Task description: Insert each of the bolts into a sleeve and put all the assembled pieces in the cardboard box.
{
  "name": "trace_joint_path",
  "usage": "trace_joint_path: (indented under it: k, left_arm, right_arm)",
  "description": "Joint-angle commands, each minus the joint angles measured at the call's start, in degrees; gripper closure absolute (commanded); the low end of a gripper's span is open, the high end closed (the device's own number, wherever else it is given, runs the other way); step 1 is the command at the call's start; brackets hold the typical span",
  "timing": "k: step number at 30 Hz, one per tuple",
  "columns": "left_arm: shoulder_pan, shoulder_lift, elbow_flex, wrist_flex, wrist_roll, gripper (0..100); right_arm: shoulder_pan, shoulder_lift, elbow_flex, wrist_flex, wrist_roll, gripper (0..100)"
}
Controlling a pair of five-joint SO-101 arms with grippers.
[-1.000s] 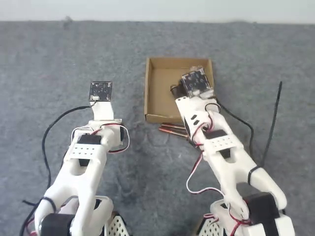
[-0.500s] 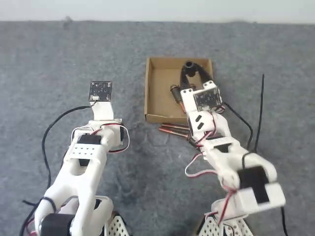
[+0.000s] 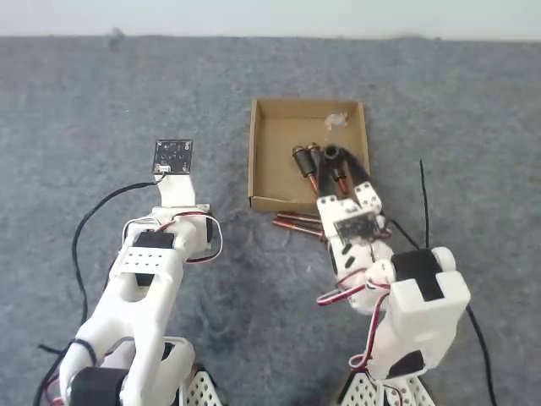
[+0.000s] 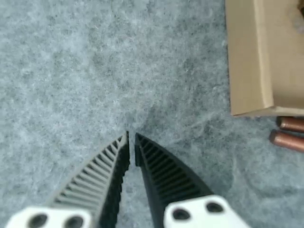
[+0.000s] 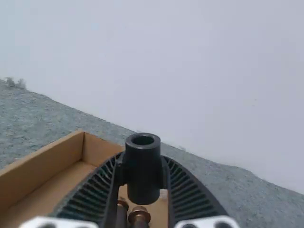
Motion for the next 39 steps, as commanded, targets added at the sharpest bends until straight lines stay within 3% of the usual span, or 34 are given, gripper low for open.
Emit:
trace_joint_path:
  k: [1, 13, 20, 27, 39]
  left_arm:
    - [0.3, -0.4, -0.7, -1.3, -0.4, 98]
    - [0.3, -0.4, -0.7, -1.4, -0.4, 98]
    - [0.3, -0.4, -0.7, -1.7, -0.4, 98]
    - [2.3, -0.9, 2.3, -8.3, 3.8, 98]
    - [5.7, -1.0, 0.0, -8.4, -13.2, 98]
  right_arm:
    - [-0.4, -0.1, 3.6, -5.5, -4.0, 99.2]
    - [-0.4, -0.5, 15.5, -7.8, -15.7, 99.2]
    - [1.8, 0.0, 15.6, -6.3, -16.4, 99.2]
    - [1.8, 0.0, 15.6, -5.8, -16.4, 99.2]
    - [6.7, 0.0, 15.6, -2.9, -16.4, 99.2]
